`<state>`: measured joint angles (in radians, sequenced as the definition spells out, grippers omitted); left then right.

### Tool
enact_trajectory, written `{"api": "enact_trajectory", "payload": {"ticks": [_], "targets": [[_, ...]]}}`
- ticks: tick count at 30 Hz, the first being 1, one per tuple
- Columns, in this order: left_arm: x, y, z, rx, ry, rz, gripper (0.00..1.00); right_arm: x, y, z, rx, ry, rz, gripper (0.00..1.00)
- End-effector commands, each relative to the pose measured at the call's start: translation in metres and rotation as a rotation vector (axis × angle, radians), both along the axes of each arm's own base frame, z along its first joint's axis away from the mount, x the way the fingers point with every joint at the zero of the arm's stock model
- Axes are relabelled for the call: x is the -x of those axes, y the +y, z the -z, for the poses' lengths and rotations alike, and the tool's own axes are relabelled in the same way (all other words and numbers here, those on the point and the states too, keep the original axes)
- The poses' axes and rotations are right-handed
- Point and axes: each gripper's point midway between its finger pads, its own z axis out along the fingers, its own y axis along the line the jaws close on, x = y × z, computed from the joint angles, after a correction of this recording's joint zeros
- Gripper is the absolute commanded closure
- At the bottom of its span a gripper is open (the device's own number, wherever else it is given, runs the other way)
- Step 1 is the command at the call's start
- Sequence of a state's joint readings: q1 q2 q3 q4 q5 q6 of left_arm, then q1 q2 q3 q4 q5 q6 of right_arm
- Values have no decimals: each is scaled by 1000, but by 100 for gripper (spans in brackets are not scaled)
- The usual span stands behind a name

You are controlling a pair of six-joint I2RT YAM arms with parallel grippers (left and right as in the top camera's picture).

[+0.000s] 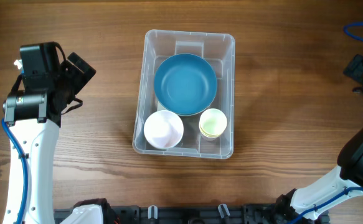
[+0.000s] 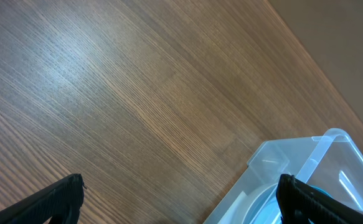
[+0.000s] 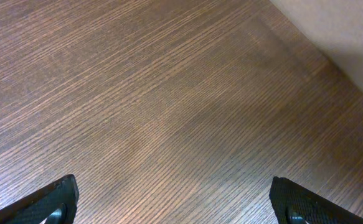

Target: Pack container

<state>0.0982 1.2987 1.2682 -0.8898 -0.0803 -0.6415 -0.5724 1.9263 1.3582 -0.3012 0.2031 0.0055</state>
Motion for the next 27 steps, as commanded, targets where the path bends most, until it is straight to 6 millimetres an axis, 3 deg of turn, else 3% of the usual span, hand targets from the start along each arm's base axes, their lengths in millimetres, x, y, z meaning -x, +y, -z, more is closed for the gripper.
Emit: {"api": "enact_trajectory", "payload": {"ticks": [1,23,26,27], "targets": [[0,0,-3,7,-7,5,0,-1,-3,-4,12,-4,3,0],[0,0,-3,7,-7,5,0,1,-3,-3,10,4,6,0],[0,0,-3,7,-7,5,0,-15,1,-9,-19,-81,-23,0],[0,-1,-3,7,-7,5,0,-30,3,-21,-35,-174,-41,0]]}}
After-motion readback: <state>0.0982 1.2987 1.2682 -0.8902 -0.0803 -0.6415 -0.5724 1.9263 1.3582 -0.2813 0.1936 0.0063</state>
